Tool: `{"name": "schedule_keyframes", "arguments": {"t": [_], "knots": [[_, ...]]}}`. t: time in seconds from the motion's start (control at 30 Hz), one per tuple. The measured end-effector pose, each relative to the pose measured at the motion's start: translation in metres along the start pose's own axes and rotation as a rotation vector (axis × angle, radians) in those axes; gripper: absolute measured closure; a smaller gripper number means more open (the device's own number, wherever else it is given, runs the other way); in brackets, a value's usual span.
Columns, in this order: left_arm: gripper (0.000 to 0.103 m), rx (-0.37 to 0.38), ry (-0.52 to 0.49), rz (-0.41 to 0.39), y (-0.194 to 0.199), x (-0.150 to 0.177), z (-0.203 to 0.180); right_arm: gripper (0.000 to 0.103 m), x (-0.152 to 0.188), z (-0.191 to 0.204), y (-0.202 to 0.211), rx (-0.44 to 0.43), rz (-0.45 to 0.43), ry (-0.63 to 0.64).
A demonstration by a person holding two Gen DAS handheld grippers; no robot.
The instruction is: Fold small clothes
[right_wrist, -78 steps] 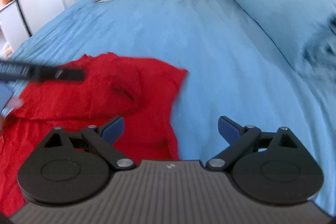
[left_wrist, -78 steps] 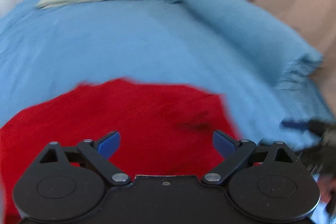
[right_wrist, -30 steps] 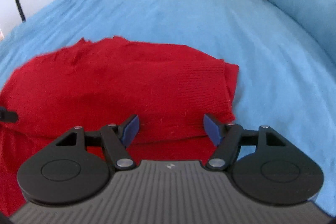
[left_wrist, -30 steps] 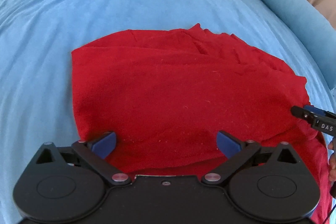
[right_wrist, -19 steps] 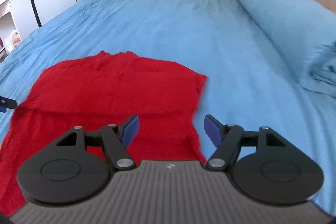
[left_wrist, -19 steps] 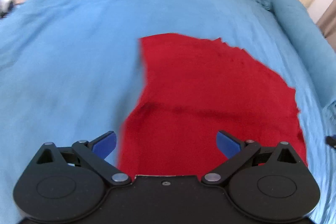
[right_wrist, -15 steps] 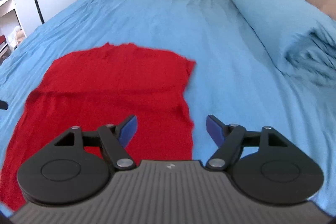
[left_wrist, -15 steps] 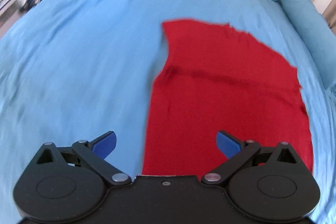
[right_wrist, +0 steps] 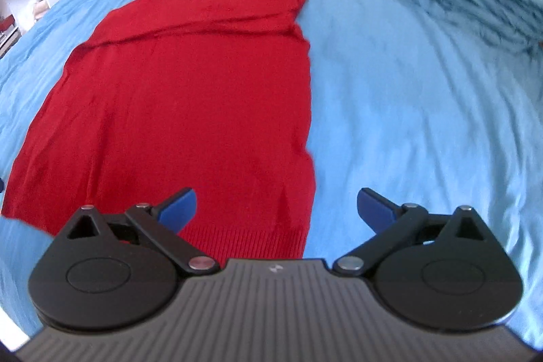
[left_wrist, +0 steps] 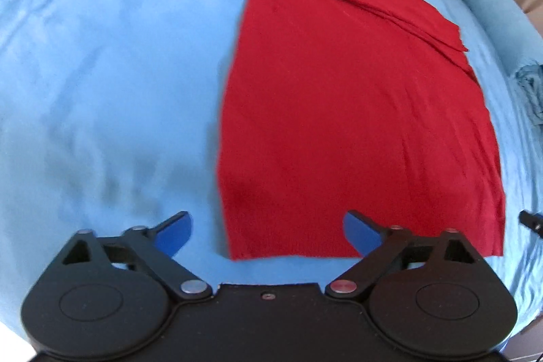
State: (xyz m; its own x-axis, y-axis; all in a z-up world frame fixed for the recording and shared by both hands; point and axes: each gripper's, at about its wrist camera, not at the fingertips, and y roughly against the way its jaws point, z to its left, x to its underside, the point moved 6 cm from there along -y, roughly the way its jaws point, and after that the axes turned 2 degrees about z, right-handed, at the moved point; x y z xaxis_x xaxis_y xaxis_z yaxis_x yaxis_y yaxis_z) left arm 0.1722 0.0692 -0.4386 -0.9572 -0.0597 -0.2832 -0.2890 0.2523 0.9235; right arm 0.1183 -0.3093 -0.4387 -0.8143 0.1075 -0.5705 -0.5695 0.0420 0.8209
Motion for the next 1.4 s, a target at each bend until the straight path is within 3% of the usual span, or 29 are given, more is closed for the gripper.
{"name": "schedule_keyframes", "arguments": {"t": [0.27, 0.43, 0.53, 0.6, 0.73, 0.83, 1.0, 1.07, 1.13, 1.2, 1.27, 1.4], "knots": [[0.027, 0.049, 0.111, -0.018, -0.014, 0.01, 0.006, 0.003, 0.034, -0.012, -0.002, -0.034, 0.073, -0.118], [0.028, 0.057, 0.159, -0.017, -0.014, 0.011, 0.013, 0.006, 0.041, -0.019, -0.008, -0.044, 0.093, -0.174], [0.029, 0.053, 0.146, -0.012, -0.011, 0.013, 0.012, 0.009, 0.042, -0.021, -0.014, -0.051, 0.106, -0.199], [0.038, 0.049, 0.121, -0.001, -0.012, 0.013, 0.011, 0.01, 0.043, -0.023, -0.018, -0.053, 0.12, -0.218], [0.043, 0.037, 0.097, 0.017, -0.012, 0.017, 0.007, 0.018, 0.044, -0.032, -0.025, -0.063, 0.142, -0.267], [0.06, 0.023, 0.105, 0.037, -0.013, 0.016, 0.007, 0.027, 0.044, -0.033, -0.028, -0.1, 0.156, -0.298], [0.088, 0.033, 0.162, 0.064, -0.011, 0.017, 0.022, 0.028, 0.041, -0.031, -0.035, -0.127, 0.173, -0.314], [0.091, 0.042, 0.17, 0.07, -0.009, 0.017, 0.023, 0.029, 0.041, -0.033, -0.037, -0.137, 0.174, -0.348], [0.092, 0.037, 0.157, 0.076, -0.008, 0.017, 0.022, 0.037, 0.041, -0.034, -0.037, -0.142, 0.177, -0.374], [0.093, 0.033, 0.151, 0.077, -0.005, 0.016, 0.02, 0.063, 0.04, -0.03, -0.039, -0.143, 0.187, -0.379], [0.094, 0.036, 0.159, 0.074, -0.001, 0.014, 0.02, 0.078, 0.039, -0.03, -0.04, -0.156, 0.202, -0.377], [0.094, 0.046, 0.177, 0.061, 0.01, 0.01, 0.019, 0.083, 0.031, -0.03, -0.035, -0.175, 0.205, -0.366]]}}
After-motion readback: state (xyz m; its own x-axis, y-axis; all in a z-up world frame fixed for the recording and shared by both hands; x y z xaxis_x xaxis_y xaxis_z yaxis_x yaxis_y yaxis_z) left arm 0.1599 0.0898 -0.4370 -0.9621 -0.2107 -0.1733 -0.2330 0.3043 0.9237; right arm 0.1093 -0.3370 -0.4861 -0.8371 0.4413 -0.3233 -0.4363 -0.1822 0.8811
